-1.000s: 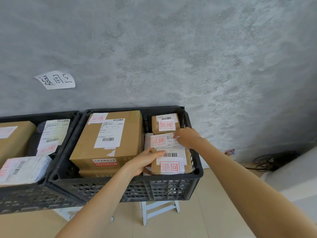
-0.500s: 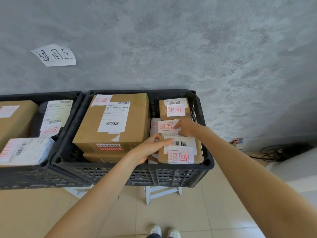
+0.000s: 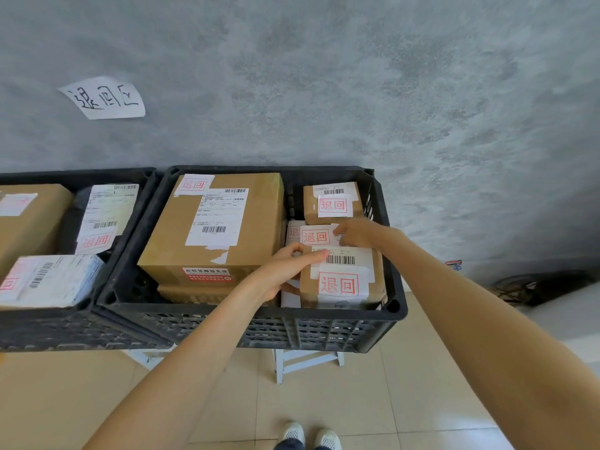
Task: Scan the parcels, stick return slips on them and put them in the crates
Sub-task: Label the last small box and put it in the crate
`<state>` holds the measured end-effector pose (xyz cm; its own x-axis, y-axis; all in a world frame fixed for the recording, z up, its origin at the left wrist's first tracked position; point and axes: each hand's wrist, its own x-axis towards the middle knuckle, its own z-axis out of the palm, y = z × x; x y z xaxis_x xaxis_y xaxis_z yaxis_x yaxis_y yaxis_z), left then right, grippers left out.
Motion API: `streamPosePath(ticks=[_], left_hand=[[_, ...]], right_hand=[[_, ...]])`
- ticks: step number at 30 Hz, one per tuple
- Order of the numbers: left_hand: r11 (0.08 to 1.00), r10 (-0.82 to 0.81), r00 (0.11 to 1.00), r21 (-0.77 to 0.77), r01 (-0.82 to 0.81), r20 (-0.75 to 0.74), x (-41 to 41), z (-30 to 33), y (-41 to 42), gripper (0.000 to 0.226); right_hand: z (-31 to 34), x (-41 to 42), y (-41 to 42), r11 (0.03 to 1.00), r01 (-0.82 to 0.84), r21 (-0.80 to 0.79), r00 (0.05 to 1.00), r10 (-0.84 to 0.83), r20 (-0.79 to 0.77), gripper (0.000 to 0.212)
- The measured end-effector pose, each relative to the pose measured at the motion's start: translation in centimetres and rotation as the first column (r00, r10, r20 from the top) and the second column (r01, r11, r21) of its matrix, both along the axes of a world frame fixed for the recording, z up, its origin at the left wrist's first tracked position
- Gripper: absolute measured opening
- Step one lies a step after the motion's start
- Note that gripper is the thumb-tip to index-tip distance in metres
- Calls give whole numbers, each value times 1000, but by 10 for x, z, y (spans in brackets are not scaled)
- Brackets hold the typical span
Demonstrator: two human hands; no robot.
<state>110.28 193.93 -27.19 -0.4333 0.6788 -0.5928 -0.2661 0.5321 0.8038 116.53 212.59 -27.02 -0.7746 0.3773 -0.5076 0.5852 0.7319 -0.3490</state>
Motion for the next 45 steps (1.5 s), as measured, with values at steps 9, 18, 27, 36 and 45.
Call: streamPosePath(ticks=[9,18,27,36,45], left_hand=[[986,149,982,93,-139,-113,-20,22,39,40],[965,124,969,255,-67,-215,-29,16,48,38],[962,75,877,265,62,-475,-35,8,51,43],[944,-22,727,225,241,-686,-32,-29,39,47],[940,-88,680,165,297,-728,-35,-24,42,56]], right_hand=[[46,-7,25,984,103,148,969,-66,-237,28],[42,-1,41,961,225,158,894,-140,-426,35],[31,-13,40,963,219,158,881,-126,-457,36],[26,-13,39,961,204,188,884,-98,-457,36],[22,-12,34,960,221,173,898,-131,-420,36]])
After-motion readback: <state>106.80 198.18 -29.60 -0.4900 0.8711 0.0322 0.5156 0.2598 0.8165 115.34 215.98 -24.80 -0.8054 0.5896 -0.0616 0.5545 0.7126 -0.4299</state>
